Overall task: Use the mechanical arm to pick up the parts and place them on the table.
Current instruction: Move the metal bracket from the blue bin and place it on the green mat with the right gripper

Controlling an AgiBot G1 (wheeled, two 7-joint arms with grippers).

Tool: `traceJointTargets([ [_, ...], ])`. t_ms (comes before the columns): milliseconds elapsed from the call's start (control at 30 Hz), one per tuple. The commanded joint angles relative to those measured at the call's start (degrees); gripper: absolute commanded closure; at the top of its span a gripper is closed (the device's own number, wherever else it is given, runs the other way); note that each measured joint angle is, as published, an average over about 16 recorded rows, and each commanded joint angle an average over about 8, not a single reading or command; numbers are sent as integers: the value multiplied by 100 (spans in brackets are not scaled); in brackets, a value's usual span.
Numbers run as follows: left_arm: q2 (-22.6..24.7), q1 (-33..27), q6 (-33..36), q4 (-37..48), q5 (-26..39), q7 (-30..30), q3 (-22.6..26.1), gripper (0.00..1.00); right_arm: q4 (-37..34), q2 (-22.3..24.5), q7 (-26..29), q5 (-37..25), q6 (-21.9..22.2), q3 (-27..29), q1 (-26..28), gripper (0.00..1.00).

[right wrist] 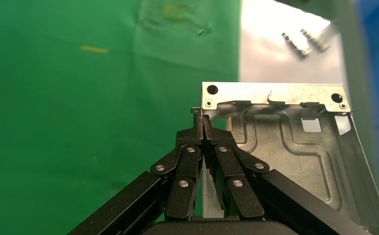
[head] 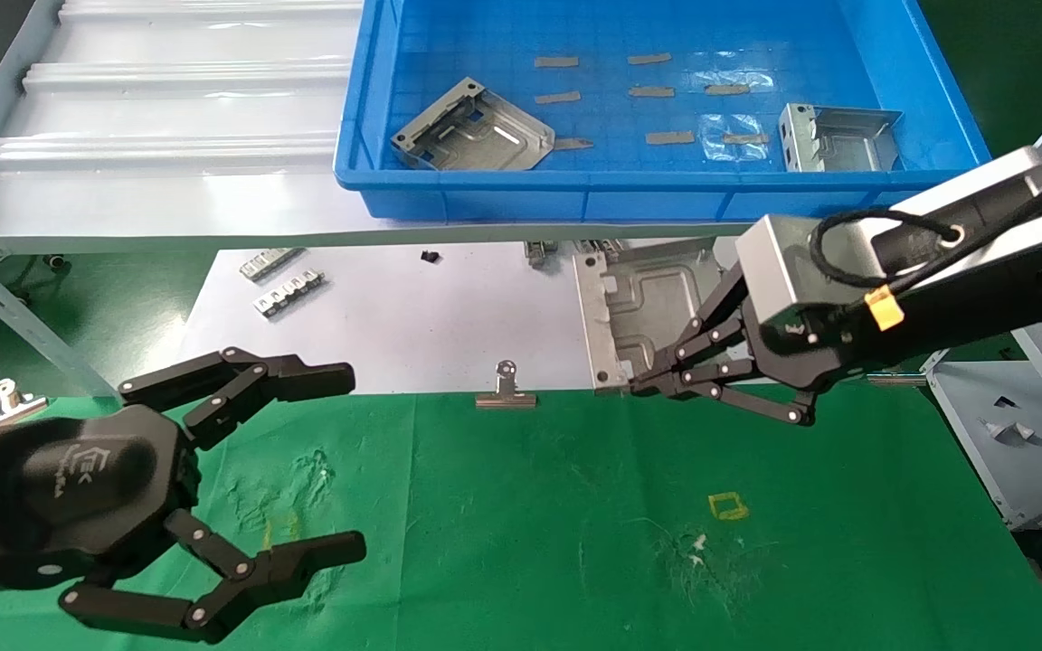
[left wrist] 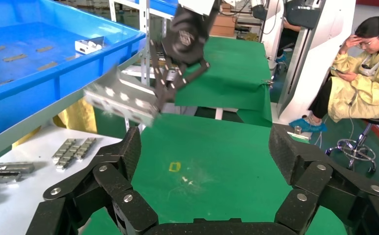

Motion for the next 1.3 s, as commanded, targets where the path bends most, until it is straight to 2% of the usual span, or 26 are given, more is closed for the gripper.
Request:
traceJointTargets([
  [33, 0, 0, 0, 0, 0, 0, 0, 0, 19, 26, -28, 36, 11, -197, -48, 100],
  [333, 0, 0, 0, 0, 0, 0, 0, 0, -472, -31, -317, 105, 46, -842, -438, 100],
  [600, 0, 0, 0, 0, 0, 0, 0, 0, -1039, -176, -658, -142, 232, -1254, -842, 100],
  [900, 0, 0, 0, 0, 0, 0, 0, 0, -1793, -495, -1159, -391, 617, -1442, -1373, 100],
  [1200, 0, 0, 0, 0, 0, 0, 0, 0, -2514, -803, -1616, -397, 844, -1423, -1530, 100],
  [1233, 0, 0, 0, 0, 0, 0, 0, 0, -2587, -835, -1665, -399, 847, -1423, -1536, 98],
  [1267, 0, 0, 0, 0, 0, 0, 0, 0, -2657, -867, -1712, -402, 848, -1424, -1540, 91],
  [1300, 0, 0, 0, 0, 0, 0, 0, 0, -2723, -897, -1753, -407, 845, -1426, -1541, 79],
])
